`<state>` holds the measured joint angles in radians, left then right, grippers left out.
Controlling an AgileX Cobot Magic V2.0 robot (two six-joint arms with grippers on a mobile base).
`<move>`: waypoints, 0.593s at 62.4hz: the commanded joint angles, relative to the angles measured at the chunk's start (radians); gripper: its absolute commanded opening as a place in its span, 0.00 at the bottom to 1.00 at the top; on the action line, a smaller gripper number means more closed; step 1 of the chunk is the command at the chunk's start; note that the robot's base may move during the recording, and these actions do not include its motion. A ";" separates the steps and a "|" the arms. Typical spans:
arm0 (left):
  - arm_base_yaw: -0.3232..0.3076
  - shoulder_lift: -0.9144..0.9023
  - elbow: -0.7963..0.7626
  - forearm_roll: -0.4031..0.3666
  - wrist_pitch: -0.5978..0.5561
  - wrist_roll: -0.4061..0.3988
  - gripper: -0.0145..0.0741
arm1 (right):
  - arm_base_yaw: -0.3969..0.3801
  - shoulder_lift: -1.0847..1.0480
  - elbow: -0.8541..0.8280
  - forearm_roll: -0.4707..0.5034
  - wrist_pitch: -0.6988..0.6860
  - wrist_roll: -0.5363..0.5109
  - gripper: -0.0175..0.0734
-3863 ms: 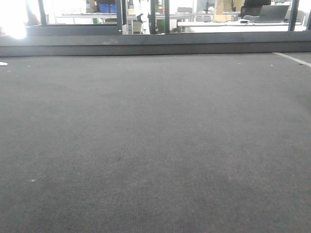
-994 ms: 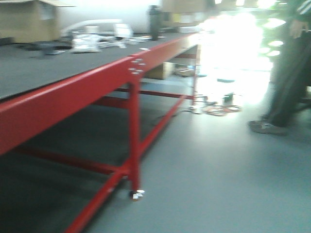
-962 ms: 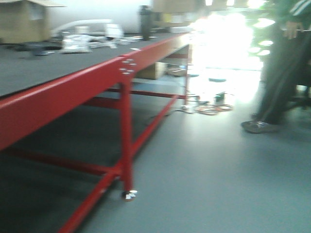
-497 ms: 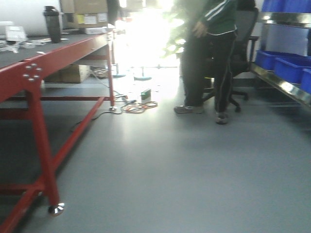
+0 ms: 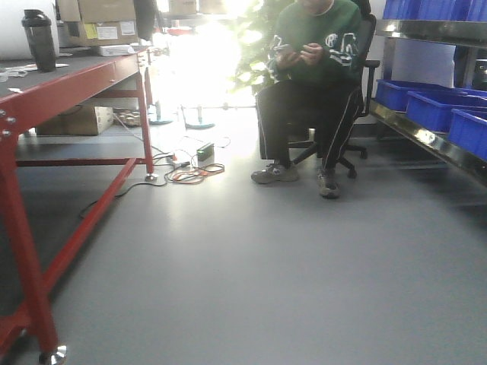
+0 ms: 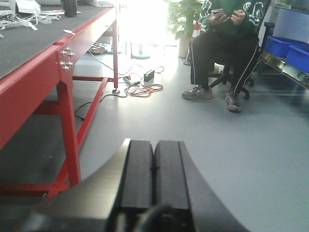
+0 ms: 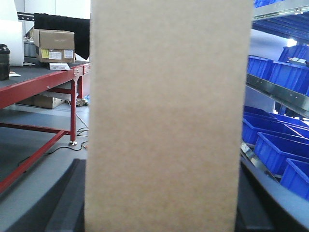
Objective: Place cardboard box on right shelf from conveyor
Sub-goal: 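Drive the base to the steel shelf rack holding the box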
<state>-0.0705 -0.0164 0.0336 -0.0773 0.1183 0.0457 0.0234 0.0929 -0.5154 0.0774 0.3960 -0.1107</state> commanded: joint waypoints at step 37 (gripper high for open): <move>-0.002 -0.005 0.006 -0.006 -0.085 0.000 0.03 | -0.006 0.015 -0.026 -0.001 -0.099 -0.005 0.25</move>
<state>-0.0705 -0.0164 0.0336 -0.0773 0.1183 0.0457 0.0234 0.0929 -0.5154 0.0774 0.3960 -0.1107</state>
